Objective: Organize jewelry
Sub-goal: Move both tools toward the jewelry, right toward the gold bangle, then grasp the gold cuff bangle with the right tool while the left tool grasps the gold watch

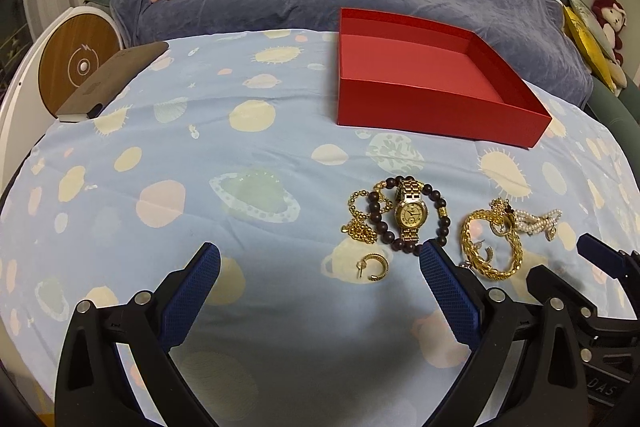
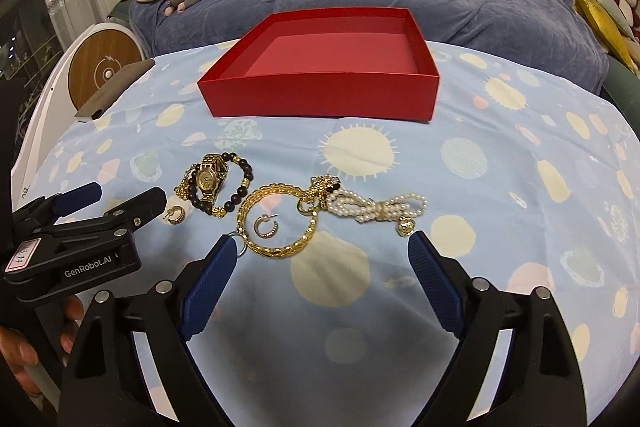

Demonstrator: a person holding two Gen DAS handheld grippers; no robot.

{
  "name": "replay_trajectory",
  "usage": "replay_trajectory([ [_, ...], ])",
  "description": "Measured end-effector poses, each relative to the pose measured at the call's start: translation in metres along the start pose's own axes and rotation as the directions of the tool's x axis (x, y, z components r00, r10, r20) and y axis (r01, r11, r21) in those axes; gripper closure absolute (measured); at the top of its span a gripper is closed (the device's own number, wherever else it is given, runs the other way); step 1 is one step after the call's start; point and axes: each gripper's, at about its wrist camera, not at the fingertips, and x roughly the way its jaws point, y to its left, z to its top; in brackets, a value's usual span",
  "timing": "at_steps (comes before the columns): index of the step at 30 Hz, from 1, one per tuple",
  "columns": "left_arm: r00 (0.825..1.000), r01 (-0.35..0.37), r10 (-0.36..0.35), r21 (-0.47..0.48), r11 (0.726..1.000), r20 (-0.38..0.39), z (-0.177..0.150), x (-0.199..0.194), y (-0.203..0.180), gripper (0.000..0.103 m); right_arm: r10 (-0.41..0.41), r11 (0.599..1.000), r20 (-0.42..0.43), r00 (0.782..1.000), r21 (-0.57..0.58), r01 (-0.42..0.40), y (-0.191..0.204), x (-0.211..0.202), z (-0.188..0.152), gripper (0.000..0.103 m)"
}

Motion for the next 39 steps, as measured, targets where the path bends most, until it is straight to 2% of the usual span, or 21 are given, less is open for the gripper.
replay_trajectory([
  [3,1.0,-0.001,0.001,0.002,1.0,-0.004,0.001,0.001,0.003,0.006,0.031,0.999,-0.038,0.999,0.025,-0.03,0.003,0.013,0.0,0.023],
  [11,1.0,0.0,0.0,-0.011,1.0,-0.019,-0.004,0.003,0.018,0.006,0.043,0.998,-0.08,0.996,0.05,-0.039,0.009,0.032,0.002,0.024],
  [18,1.0,0.012,-0.012,-0.008,1.0,-0.007,-0.004,0.001,0.023,0.006,-0.008,1.0,-0.064,0.998,-0.001,0.008,0.016,0.038,0.003,0.036],
  [22,1.0,0.025,-0.025,-0.008,1.0,-0.003,-0.002,0.0,0.021,0.006,0.008,1.0,-0.055,0.998,-0.002,-0.008,0.014,0.035,0.003,0.051],
  [32,0.999,0.049,-0.049,0.012,0.999,0.006,0.006,0.004,0.004,0.006,0.028,1.0,-0.019,0.999,0.002,-0.028,0.007,0.016,0.003,0.052],
  [39,0.996,0.088,-0.088,0.043,0.995,0.004,0.015,0.017,-0.021,0.006,0.021,0.999,0.027,0.999,0.044,-0.022,-0.018,-0.008,0.004,0.052],
])
